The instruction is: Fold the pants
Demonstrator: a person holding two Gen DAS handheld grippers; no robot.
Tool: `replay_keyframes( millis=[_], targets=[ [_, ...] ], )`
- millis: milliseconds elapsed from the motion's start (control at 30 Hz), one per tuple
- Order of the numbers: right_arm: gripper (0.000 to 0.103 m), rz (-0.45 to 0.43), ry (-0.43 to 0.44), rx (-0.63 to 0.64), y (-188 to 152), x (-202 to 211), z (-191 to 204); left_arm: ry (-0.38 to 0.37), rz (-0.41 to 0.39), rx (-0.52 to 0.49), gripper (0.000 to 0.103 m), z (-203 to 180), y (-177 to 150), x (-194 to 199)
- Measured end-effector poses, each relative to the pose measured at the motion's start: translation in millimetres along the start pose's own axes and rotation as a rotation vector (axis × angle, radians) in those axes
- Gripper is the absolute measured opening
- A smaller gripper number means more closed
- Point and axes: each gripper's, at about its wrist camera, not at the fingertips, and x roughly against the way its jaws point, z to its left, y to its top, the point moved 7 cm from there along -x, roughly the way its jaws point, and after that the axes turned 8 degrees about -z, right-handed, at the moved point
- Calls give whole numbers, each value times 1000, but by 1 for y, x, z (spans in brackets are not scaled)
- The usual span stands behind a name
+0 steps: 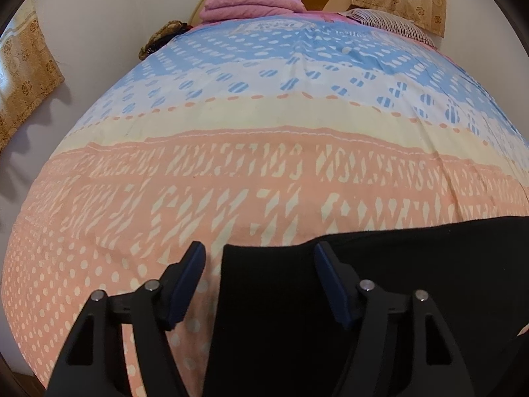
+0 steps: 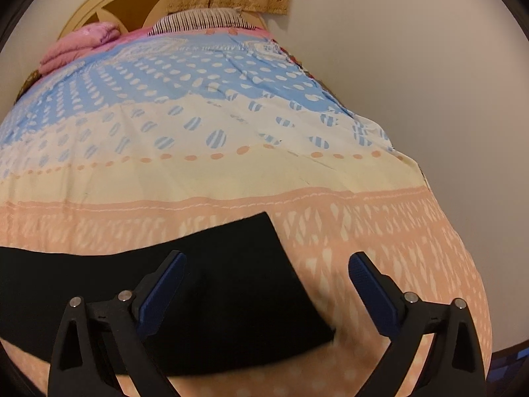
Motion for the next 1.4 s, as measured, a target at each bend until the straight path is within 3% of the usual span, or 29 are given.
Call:
replay_keyframes(
  millis=[400, 500, 533, 567, 767, 933, 1100, 1400],
  targets=[
    [84, 98, 55, -47, -10, -49, -4, -71, 37, -2, 70, -9, -8, -12],
    [70, 99, 84, -49, -9, -50, 1, -103, 43, 6, 67, -9, -7, -15],
    [61, 96, 94, -48, -8, -49, 3, -115, 39, 8, 66, -9, -6, -15],
    [49, 92, 113, -41, -7, -48, 7, -121, 34, 2, 62, -9, -5, -14],
    [19, 68, 140, -31, -4, -42, 13, -146, 16, -28, 36, -13, -1, -10],
    [12, 48, 148, -29, -4, -32, 14, -175, -13, -26, 22, -13, 4, -3],
    [11, -10, 152, -35, 0, -11, 12, -191, -61, 18, 19, -3, 9, 5],
    [10, -198, 177, -27, 2, 64, -4, -281, -192, 100, 18, 11, 21, 37]
  ],
)
